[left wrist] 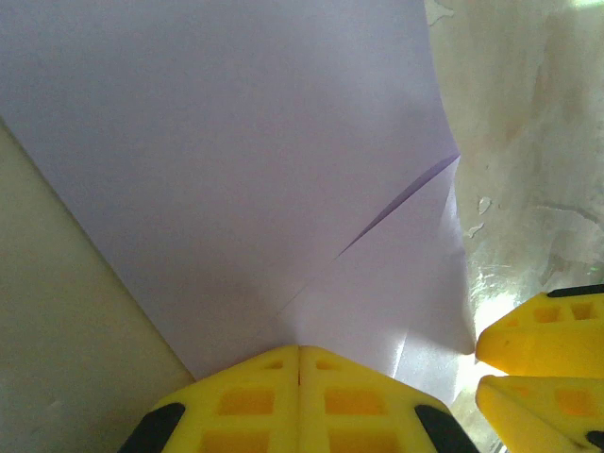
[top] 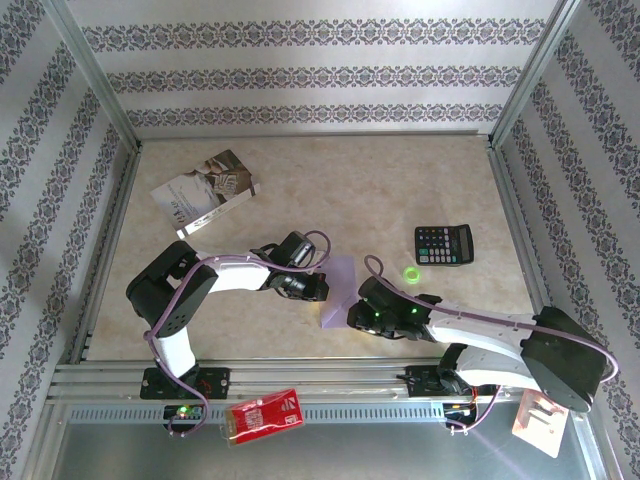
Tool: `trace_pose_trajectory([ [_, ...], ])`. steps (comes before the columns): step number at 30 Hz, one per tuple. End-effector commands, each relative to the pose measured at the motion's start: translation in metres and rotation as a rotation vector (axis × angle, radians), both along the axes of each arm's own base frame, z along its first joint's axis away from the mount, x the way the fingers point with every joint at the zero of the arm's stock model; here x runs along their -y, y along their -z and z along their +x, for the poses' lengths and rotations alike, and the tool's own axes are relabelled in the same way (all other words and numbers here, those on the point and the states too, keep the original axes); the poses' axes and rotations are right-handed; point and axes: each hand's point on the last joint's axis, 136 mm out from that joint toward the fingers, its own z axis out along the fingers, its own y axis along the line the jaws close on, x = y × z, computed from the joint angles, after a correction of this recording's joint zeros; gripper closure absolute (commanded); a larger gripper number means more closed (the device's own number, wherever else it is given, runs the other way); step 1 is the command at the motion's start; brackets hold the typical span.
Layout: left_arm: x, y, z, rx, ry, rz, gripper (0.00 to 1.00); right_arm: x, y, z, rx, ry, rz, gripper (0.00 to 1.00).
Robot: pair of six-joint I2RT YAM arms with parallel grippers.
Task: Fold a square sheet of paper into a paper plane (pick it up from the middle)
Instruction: Turn over the paper at the center of the table.
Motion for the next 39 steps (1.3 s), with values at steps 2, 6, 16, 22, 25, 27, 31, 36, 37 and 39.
trace_pose_trajectory([
  [2, -0.029, 0.033, -0.016, -0.062, -0.009, 0.127, 1.0, -0.005, 0.003, 0.003, 0.01, -0.01, -0.008, 0.69],
  [6, -0.029, 0.033, -0.016, -0.061, -0.008, 0.127, 1.0, -0.013, -0.002, 0.007, 0.026, -0.022, 0.021, 0.69],
  [16, -0.029, 0.034, -0.017, -0.065, 0.0, 0.131, 1.0, -0.03, -0.011, 0.027, 0.097, -0.039, 0.125, 0.66],
  [22, -0.03, 0.033, -0.017, -0.063, -0.001, 0.132, 1.0, -0.032, -0.019, 0.034, 0.128, -0.045, 0.165, 0.62],
  [25, -0.03, 0.032, -0.017, -0.063, 0.0, 0.132, 1.0, -0.028, -0.021, 0.032, 0.135, -0.031, 0.177, 0.6],
  [27, -0.031, 0.033, -0.018, -0.064, 0.0, 0.137, 1.0, -0.024, -0.019, 0.03, 0.13, -0.013, 0.186, 0.57],
  [31, -0.031, 0.032, -0.017, -0.06, -0.001, 0.139, 1.0, -0.017, -0.014, 0.024, 0.117, 0.028, 0.195, 0.56],
  [36, -0.03, 0.032, -0.016, -0.061, 0.001, 0.141, 1.0, -0.015, -0.013, 0.021, 0.126, 0.076, 0.198, 0.61],
  [37, -0.03, 0.032, -0.016, -0.061, -0.001, 0.142, 1.0, -0.014, -0.013, 0.02, 0.133, 0.085, 0.195, 0.62],
  [39, -0.03, 0.031, -0.016, -0.058, 0.0, 0.142, 1.0, -0.012, -0.013, 0.021, 0.15, 0.111, 0.189, 0.67],
])
